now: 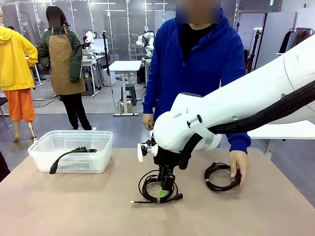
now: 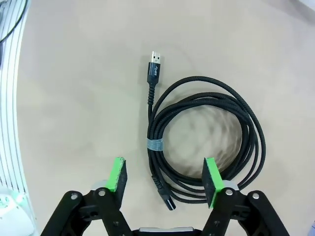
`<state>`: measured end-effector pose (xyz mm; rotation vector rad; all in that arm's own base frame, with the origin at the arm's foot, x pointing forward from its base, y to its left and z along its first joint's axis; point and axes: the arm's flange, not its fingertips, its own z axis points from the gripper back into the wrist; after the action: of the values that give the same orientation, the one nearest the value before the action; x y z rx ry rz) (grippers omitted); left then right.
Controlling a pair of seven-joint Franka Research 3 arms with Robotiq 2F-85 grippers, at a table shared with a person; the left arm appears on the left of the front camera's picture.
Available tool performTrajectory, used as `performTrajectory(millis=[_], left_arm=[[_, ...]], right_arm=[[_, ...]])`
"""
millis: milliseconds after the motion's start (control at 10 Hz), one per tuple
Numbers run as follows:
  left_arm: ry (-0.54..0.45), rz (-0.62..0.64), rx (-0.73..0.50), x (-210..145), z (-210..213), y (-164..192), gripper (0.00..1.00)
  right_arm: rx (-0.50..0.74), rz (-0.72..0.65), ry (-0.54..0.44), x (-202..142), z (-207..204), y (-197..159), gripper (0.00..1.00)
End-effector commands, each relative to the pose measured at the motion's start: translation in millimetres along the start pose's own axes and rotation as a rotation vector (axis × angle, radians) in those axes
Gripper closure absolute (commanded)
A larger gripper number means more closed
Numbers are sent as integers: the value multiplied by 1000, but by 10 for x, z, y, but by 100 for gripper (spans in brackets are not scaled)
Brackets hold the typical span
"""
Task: Organize and store the cables.
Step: Place the USB Extension Cable into the Organizing box.
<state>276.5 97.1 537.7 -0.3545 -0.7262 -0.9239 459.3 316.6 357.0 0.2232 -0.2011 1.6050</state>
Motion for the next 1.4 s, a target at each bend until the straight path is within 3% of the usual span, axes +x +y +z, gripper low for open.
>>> performTrajectory(millis=[0,600,900,1100,1300], left_arm=[[2,-7,-9,9,12,-9,0],[0,0,0,0,0,0,0],[52,-111,-49,443,-214,-105,0],[65,-205,-84,757,-359,-245,0],[140,-318,-156,1106,-729,-550,0]], right_arm=[[1,-12,-12,-88,42,119,0],[-13,-11,-37,-179,114,208,0],[-57,-43,-75,-332,355,254,0],[-99,-89,-109,-556,629,291,0],[-165,-187,-154,-1183,1068,338,0]])
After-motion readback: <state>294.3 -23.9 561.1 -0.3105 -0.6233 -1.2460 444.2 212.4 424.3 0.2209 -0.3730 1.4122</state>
